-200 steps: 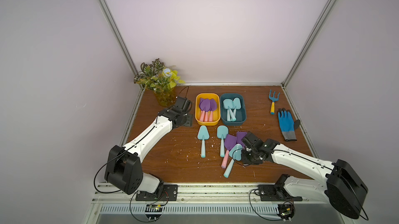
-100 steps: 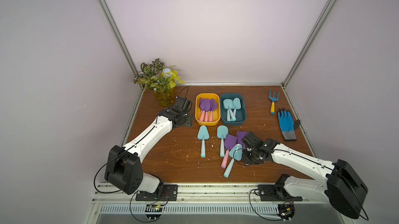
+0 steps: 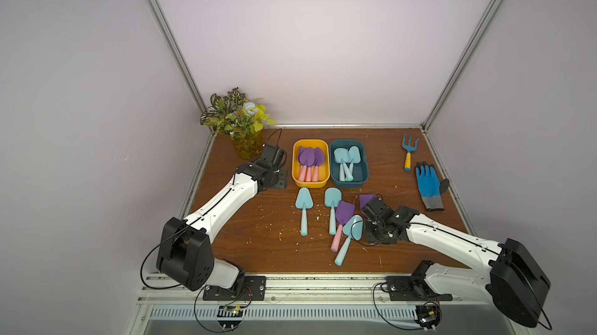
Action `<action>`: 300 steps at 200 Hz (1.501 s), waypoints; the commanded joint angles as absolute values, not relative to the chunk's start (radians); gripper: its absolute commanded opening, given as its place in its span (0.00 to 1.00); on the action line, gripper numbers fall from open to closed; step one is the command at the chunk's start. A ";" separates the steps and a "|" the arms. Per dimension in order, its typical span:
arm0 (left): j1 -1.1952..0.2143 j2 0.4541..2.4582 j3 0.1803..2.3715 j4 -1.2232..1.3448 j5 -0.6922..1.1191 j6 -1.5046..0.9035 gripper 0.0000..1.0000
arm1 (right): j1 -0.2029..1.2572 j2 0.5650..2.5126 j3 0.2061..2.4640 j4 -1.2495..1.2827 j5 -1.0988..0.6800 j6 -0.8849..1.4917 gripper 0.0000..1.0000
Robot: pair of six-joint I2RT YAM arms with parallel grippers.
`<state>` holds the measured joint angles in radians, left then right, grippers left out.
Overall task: Sort the small shovels by color and place them into the storage box
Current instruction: Pick up the shovel from the center of the board.
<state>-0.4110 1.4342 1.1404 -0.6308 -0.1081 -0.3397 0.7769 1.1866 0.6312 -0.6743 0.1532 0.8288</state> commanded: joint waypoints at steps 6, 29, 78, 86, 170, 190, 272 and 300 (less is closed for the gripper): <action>-0.397 1.413 1.131 -0.631 -0.097 -0.330 0.68 | 0.769 1.173 0.667 -0.698 0.212 0.856 0.21; -0.396 1.411 1.131 -0.630 -0.098 -0.330 0.68 | 0.766 1.198 0.678 -0.695 0.212 0.844 0.31; -0.393 1.413 1.133 -0.630 -0.097 -0.329 0.68 | 0.766 1.264 0.699 -0.693 0.192 0.822 0.52; -0.394 1.413 1.132 -0.631 -0.096 -0.330 0.68 | 0.766 1.275 0.702 -0.692 0.193 0.821 0.54; -0.390 1.407 1.127 -0.627 -0.094 -0.327 0.68 | 0.763 1.325 0.699 -0.674 0.202 0.829 0.51; -0.388 1.407 1.128 -0.627 -0.092 -0.327 0.68 | 0.759 1.327 0.686 -0.657 0.198 0.833 0.45; -0.386 1.401 1.129 -0.626 -0.088 -0.328 0.68 | 0.731 1.232 0.706 -0.740 0.251 0.830 0.13; -0.387 1.397 1.128 -0.626 -0.089 -0.329 0.68 | 0.708 1.182 0.756 -0.810 0.301 0.818 0.07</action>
<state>-0.3992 1.4292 1.1393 -0.6273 -0.0933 -0.3393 0.7269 1.2327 0.6884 -0.7197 0.2176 0.8268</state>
